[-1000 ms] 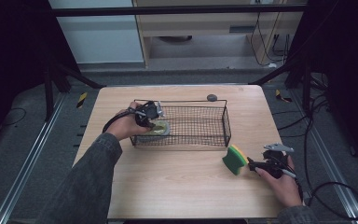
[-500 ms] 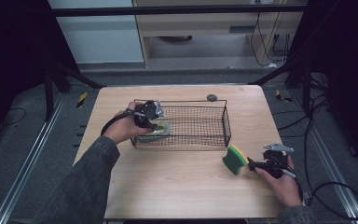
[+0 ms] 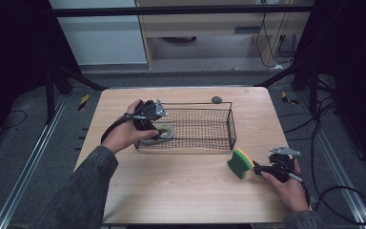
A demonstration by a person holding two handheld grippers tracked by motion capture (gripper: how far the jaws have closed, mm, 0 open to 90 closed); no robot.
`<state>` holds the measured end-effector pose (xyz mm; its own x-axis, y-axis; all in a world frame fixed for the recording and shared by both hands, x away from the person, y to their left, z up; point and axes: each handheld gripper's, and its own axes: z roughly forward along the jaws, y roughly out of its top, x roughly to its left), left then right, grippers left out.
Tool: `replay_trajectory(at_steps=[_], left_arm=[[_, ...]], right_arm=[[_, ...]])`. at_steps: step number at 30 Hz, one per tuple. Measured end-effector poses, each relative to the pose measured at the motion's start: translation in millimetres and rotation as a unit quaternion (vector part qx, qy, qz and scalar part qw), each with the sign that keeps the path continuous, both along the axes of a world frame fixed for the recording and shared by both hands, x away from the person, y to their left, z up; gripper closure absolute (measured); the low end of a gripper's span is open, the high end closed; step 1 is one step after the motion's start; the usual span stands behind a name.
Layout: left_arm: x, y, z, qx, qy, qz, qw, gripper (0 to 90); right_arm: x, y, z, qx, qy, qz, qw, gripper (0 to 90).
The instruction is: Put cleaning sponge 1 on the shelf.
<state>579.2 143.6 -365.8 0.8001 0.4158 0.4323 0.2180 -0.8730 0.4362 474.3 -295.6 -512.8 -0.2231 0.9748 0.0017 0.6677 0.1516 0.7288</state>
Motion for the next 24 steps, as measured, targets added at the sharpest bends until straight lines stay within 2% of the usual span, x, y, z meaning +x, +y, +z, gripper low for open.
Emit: replay_trajectory(at_steps=[4,9,16,20,24], left_arm=[[-8.4,3.7,1.4,-0.018,-0.004,0.002,0.9998,8.9],[-23.1,13.0,4.7,-0.059,-0.011,0.01,0.9981,8.0],[-39.4,27.5,1.3,-0.078,-0.013,0.017,0.9968,6.9],[-50.4,35.1,-4.5,-0.076,-0.018,0.016,0.9968,6.8],[-60.4,44.0,-12.0,-0.088,-0.02,0.027,0.9955,6.1]], right_arm=[[0.0,0.0,0.0,0.0,0.0,0.0,1.0,3.1],[0.0,0.0,0.0,0.0,0.0,0.0,1.0,3.1],[0.0,-0.1,0.0,-0.001,0.0,0.0,1.0,3.1],[0.0,-0.1,0.0,-0.001,0.0,0.0,1.0,3.1],[0.0,0.0,0.0,0.0,0.0,0.0,1.0,3.0]])
